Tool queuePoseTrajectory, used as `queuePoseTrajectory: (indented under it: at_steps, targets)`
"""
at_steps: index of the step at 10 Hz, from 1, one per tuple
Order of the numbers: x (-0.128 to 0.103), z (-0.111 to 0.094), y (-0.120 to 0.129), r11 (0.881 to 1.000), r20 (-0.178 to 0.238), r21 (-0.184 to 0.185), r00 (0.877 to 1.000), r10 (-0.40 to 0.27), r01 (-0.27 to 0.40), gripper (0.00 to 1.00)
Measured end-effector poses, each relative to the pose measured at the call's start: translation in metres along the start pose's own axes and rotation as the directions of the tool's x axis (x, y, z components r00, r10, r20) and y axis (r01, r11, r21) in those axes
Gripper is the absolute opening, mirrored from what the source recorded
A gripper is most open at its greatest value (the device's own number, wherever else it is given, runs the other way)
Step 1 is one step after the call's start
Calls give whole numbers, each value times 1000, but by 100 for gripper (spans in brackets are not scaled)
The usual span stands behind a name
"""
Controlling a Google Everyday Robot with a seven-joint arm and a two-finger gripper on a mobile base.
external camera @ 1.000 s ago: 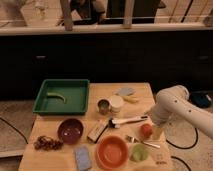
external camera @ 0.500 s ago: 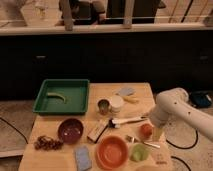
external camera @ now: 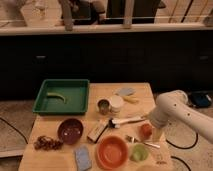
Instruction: Place apple in tray
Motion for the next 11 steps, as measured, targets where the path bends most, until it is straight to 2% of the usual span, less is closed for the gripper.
queuePoseTrajectory:
  at_steps: [11]
  targets:
    - [3,16,2,995,0,6,995,-101,101,80]
